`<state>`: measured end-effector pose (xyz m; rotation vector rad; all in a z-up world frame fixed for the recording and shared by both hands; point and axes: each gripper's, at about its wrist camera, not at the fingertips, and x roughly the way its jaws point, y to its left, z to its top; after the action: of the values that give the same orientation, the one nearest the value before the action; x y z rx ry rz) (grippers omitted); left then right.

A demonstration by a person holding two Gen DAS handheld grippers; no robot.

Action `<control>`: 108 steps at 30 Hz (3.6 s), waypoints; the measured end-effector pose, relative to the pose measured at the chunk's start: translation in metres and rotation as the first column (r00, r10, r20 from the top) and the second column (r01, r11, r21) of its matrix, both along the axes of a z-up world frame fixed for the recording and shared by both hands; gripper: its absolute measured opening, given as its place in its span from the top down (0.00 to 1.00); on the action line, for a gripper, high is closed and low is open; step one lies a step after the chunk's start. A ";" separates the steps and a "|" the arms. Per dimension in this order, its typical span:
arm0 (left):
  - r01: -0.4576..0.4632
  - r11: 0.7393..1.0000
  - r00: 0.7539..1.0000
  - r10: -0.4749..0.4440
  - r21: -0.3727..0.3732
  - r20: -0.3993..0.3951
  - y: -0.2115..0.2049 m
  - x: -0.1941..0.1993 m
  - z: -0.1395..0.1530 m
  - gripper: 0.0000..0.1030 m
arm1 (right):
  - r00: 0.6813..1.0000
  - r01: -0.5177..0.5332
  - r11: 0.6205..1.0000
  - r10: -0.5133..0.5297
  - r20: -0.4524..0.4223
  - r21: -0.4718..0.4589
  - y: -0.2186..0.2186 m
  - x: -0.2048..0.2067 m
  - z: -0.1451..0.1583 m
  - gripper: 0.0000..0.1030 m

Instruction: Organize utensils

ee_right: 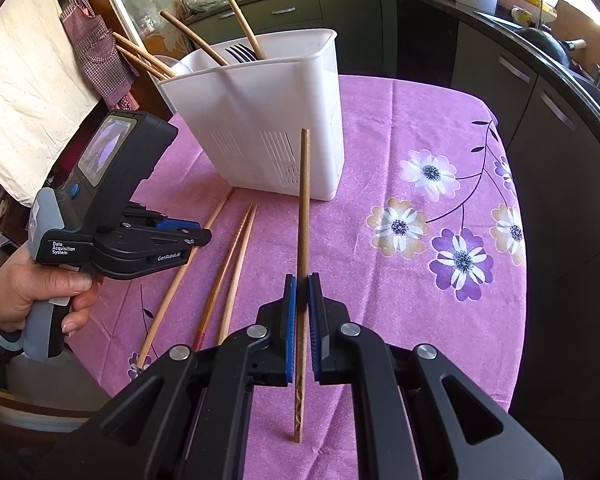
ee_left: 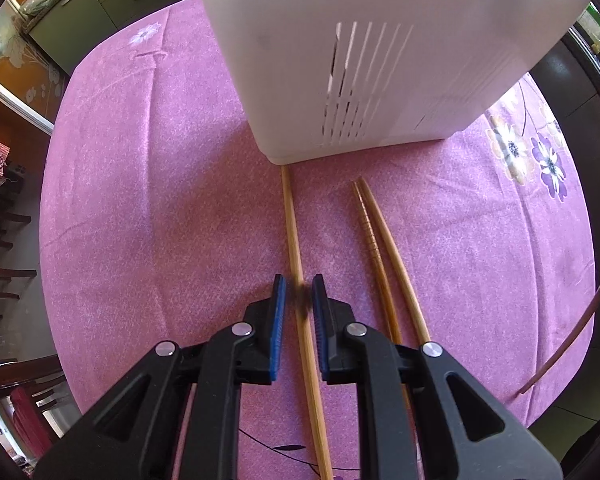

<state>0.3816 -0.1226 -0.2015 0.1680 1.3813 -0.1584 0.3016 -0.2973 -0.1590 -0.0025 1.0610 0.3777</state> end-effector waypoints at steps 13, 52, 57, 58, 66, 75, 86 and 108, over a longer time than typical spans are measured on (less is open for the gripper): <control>0.049 0.997 0.988 -0.038 -0.065 0.152 0.021 -0.039 0.059 0.94 | 0.998 0.008 0.999 -0.011 0.060 0.043 -0.004 -0.010 0.018 0.93; 0.184 0.978 0.865 -0.115 -0.096 0.488 0.046 -0.154 0.152 0.94 | 0.988 -0.009 1.000 0.007 0.157 0.008 -0.001 -0.056 0.045 0.93; 0.183 0.978 0.865 -0.113 -0.099 0.490 0.047 -0.152 0.155 0.94 | 0.987 -0.016 1.000 0.014 0.159 0.010 0.002 -0.054 0.046 0.93; 0.185 0.978 0.864 -0.113 -0.099 0.491 0.048 -0.152 0.156 0.94 | 0.987 -0.017 1.000 0.015 0.162 0.011 0.003 -0.053 0.048 0.93; 0.200 0.974 0.854 -0.121 -0.104 0.506 0.041 -0.148 0.165 0.94 | 0.982 -0.037 0.999 0.034 0.184 0.012 0.012 -0.049 0.060 0.93; 0.232 0.966 0.833 -0.140 -0.109 0.535 0.029 -0.140 0.194 0.94 | 0.971 -0.052 0.998 0.045 0.235 0.027 0.018 -0.040 0.096 0.93; 0.257 0.957 0.732 -0.103 -0.133 0.674 0.017 -0.124 0.290 0.94 | 0.936 -0.032 0.994 -0.008 0.352 0.108 0.010 -0.008 0.186 0.93; 0.155 0.977 0.793 -0.036 -0.144 0.608 0.004 -0.013 0.243 0.94 | 0.967 0.012 0.998 -0.029 0.255 0.067 0.034 0.104 0.136 0.93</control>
<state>0.3684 -0.1185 0.0414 0.1160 0.7083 -0.2923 0.4055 -0.2634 -0.0234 0.0173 0.7927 0.3821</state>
